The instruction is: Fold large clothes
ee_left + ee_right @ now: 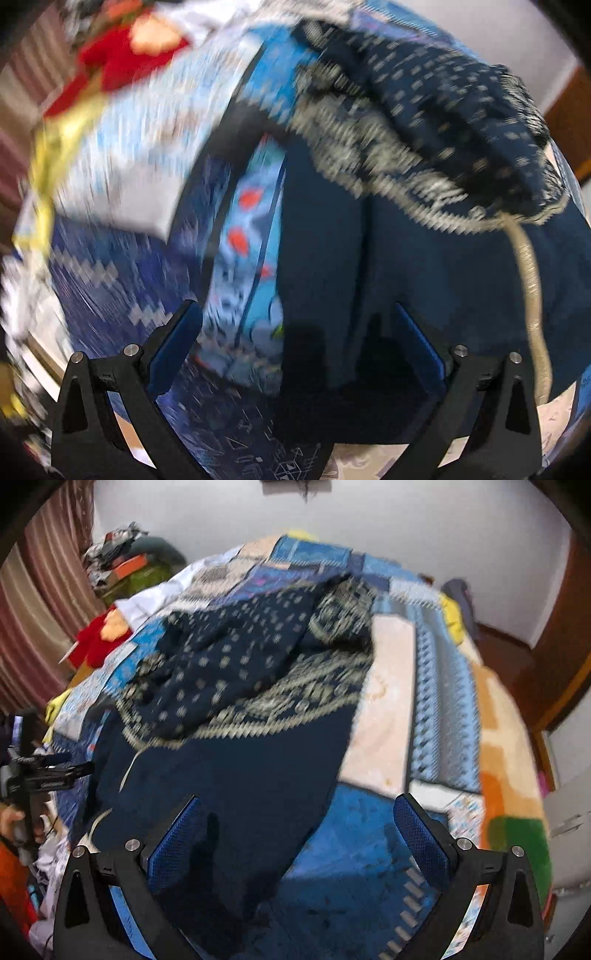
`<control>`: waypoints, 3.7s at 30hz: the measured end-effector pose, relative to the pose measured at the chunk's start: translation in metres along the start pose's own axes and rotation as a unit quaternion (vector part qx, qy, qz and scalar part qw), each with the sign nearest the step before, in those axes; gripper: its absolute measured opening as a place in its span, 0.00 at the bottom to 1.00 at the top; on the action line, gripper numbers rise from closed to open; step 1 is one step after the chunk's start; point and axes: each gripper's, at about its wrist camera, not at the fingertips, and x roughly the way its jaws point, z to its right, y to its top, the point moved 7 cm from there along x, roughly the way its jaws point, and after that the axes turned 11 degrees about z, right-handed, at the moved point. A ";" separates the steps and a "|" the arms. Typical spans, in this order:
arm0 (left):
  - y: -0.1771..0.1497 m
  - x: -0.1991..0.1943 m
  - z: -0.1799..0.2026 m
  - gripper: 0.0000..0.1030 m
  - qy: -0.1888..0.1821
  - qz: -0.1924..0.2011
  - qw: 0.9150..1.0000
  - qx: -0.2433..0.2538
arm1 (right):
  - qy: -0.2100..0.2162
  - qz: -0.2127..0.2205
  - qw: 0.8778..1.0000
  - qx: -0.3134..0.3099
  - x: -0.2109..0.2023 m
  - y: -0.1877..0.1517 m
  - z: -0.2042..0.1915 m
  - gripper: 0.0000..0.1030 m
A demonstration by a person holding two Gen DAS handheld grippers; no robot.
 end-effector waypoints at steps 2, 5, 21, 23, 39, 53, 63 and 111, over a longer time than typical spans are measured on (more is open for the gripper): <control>-0.016 0.011 -0.006 0.99 -0.015 -0.024 0.999 -0.026 | 0.024 -0.013 1.000 0.011 0.002 -0.008 -0.005 0.99; -0.038 0.028 -0.008 1.00 -0.051 -0.057 0.994 -0.072 | 0.044 -0.023 0.999 0.019 0.005 -0.018 -0.014 0.99; -0.013 -0.009 0.050 0.08 -0.123 -0.033 0.991 -0.034 | 0.139 -0.017 0.990 0.027 0.022 0.002 -0.049 0.13; 0.014 -0.028 0.058 0.07 -0.141 -0.006 0.990 -0.024 | 0.144 -0.008 0.990 0.010 0.018 0.012 -0.052 0.12; 0.250 -0.073 0.054 0.07 -0.137 0.164 0.976 -0.053 | 0.046 0.137 0.989 -0.025 0.050 0.176 -0.011 0.09; 0.268 0.129 0.008 0.10 0.021 0.058 0.995 -0.084 | -0.035 0.048 0.998 0.014 0.237 0.202 0.087 0.09; 0.263 0.113 0.011 0.13 0.078 0.064 0.995 0.020 | -0.127 0.048 0.990 -0.040 0.184 0.197 0.131 0.10; 0.381 0.045 0.074 0.93 0.091 0.215 0.971 0.046 | -0.002 0.070 0.997 0.030 0.232 0.277 0.050 0.10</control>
